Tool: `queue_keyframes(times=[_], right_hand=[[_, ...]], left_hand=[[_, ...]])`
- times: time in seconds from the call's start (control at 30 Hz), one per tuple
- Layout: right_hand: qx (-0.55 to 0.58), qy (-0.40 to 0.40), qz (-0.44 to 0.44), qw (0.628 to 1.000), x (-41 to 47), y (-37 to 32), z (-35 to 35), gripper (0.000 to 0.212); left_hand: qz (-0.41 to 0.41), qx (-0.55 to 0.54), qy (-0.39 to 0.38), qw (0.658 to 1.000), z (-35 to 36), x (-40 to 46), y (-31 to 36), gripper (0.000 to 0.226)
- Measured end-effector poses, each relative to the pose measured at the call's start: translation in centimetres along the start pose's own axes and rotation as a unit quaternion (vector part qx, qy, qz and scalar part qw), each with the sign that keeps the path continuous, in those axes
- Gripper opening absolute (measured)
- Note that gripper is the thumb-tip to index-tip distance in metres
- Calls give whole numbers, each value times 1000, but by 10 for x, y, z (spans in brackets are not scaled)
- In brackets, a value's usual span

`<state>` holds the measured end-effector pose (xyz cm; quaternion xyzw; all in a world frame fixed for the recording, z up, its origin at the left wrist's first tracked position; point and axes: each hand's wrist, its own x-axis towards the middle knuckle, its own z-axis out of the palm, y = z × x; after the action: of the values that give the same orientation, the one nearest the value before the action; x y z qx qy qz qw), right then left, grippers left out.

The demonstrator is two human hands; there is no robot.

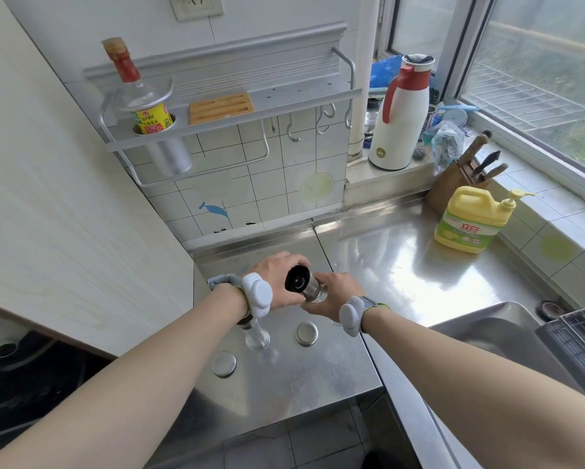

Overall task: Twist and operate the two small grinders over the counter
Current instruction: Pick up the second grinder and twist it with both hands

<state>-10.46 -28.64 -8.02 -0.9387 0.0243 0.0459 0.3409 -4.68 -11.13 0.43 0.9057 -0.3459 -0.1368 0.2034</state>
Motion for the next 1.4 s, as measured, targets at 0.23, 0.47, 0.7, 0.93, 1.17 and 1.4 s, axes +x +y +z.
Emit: queue_keyframes(times=[0.23,0.47,0.7,0.93,1.17,1.4], right_hand=[[-11,5,-27,1000,-3,1,1,36],[-36,29,-45,998,-3,4,2,26],[-69,83,-66,992,-3,-6,-2,24],[-53,52,-37,997,-4,-6,-1,24],[-19,32,-10,999,0,-6,-2,36],[-34,24,-32,999,-2,-5,2,40]], left_hand=[[-110,43,9,993,1,6,8,43],[-195,47,8,980,1,8,19,59],[-319,2,-72,945,-2,12,30,23],[-186,32,46,981,3,10,14,64],[0,70,-32,997,-2,8,8,59],[-83,103,-48,990,-10,8,15,46]])
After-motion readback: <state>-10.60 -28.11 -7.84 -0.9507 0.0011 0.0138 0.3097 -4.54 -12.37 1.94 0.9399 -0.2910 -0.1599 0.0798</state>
